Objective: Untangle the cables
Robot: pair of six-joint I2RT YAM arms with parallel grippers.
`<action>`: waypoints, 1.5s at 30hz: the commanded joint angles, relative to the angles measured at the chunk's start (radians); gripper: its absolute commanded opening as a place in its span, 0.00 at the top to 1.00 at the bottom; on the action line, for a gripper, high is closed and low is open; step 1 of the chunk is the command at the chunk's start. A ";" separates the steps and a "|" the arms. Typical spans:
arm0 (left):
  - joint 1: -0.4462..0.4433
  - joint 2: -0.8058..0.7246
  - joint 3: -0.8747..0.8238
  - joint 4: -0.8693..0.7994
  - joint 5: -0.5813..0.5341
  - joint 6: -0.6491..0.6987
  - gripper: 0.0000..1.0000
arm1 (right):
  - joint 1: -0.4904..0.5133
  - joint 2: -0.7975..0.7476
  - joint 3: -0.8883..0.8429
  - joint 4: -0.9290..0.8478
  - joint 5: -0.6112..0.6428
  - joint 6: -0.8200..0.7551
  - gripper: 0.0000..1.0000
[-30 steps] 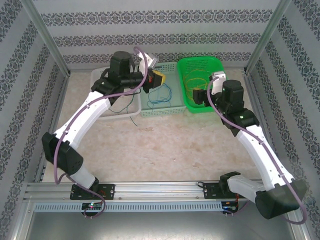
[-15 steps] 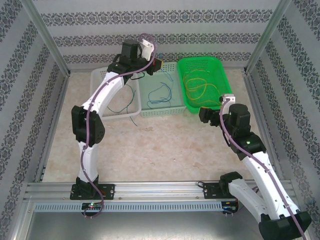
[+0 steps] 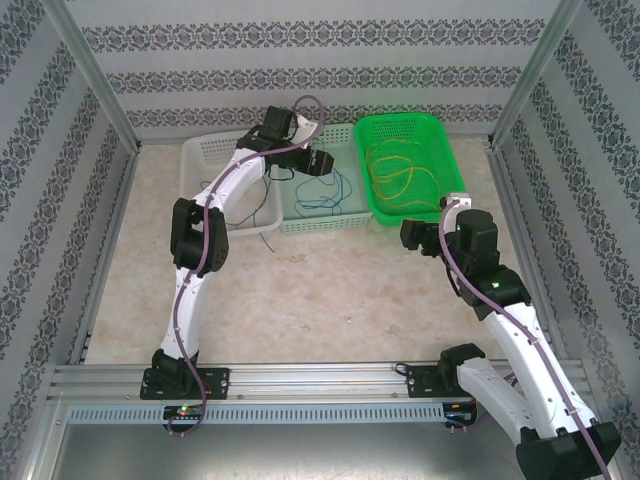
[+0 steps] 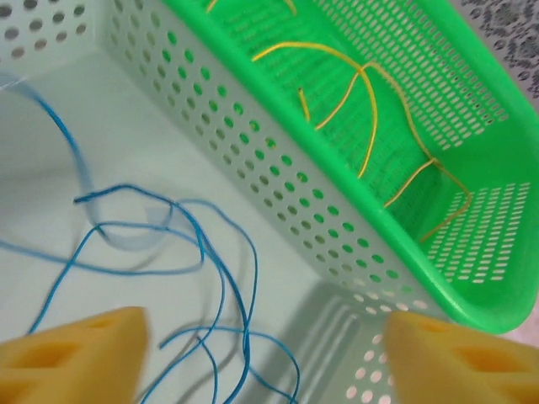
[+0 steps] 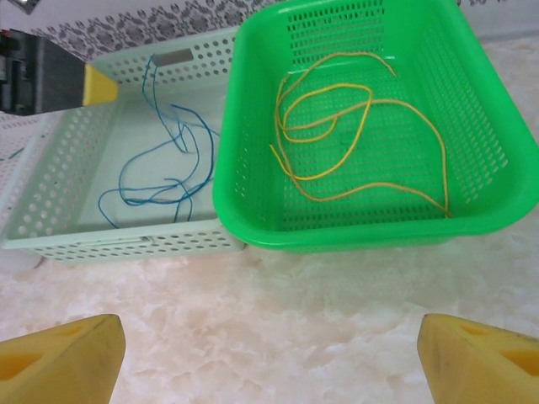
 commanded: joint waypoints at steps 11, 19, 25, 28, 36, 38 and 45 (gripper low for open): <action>0.008 -0.303 -0.250 -0.002 -0.294 -0.073 0.00 | -0.020 0.033 -0.062 0.089 0.163 -0.071 0.02; 0.011 -0.692 -0.810 0.343 -0.484 -0.072 0.00 | -0.053 0.062 -0.228 0.370 0.309 -0.178 0.02; 0.055 -0.952 -1.179 0.519 -0.653 -0.070 0.00 | -0.099 0.156 -0.416 0.781 0.304 -0.217 0.02; 0.079 -1.064 -1.309 0.577 -0.707 -0.040 0.00 | -0.107 0.250 -0.476 0.957 0.280 -0.247 0.02; 0.154 -1.177 -1.444 0.545 -0.887 -0.048 0.00 | -0.131 0.523 -0.442 1.160 0.220 -0.242 0.02; 0.163 -1.195 -1.475 0.557 -0.934 -0.069 0.00 | -0.136 0.573 -0.406 1.202 0.220 -0.246 0.02; 0.189 -1.265 -1.659 0.757 -1.004 -0.003 0.00 | -0.187 0.721 -0.401 1.320 0.130 -0.219 0.02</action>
